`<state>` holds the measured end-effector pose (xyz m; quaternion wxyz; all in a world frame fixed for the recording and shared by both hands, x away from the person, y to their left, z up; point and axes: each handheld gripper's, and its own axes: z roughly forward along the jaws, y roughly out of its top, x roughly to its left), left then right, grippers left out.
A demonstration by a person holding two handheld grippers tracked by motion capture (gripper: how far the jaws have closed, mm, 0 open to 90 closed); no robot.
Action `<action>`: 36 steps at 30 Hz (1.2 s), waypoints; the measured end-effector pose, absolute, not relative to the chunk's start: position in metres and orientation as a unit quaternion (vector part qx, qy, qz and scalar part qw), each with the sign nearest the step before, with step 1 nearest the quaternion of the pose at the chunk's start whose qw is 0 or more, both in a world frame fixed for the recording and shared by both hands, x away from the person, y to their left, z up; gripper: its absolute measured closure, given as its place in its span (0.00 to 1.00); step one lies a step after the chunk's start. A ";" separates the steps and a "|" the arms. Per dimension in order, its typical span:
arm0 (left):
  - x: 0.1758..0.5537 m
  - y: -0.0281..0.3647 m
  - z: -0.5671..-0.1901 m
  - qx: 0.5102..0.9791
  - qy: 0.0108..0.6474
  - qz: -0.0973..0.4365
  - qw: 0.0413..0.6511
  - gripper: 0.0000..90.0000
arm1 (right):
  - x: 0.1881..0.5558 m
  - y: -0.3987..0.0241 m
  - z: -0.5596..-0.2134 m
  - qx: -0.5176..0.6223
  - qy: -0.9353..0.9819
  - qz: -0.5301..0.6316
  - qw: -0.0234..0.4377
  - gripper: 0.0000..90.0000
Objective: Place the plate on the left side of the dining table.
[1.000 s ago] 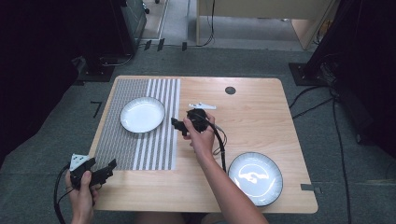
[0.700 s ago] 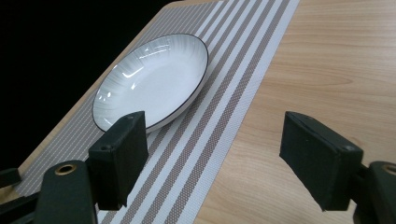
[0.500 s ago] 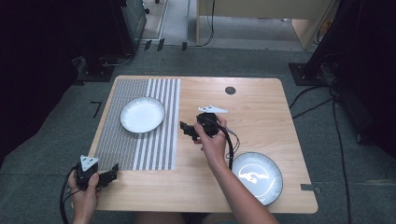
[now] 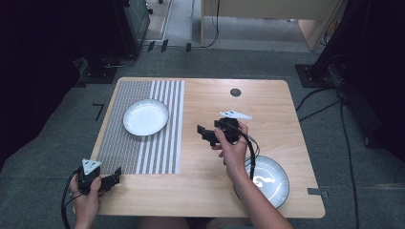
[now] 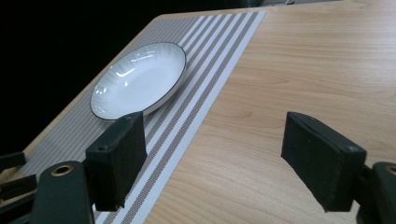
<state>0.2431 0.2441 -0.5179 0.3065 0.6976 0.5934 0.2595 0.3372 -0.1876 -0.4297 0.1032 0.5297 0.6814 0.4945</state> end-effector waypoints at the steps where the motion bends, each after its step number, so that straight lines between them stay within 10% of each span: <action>1: 0.243 0.244 -0.518 0.698 0.593 0.259 0.306 0.15 | 0.335 -0.190 -0.429 0.531 0.680 0.494 0.107 0.25; 36: 0.243 0.244 -0.518 0.698 0.593 0.259 0.306 0.15 | 0.284 -0.296 -0.440 0.591 0.631 0.481 0.144 0.24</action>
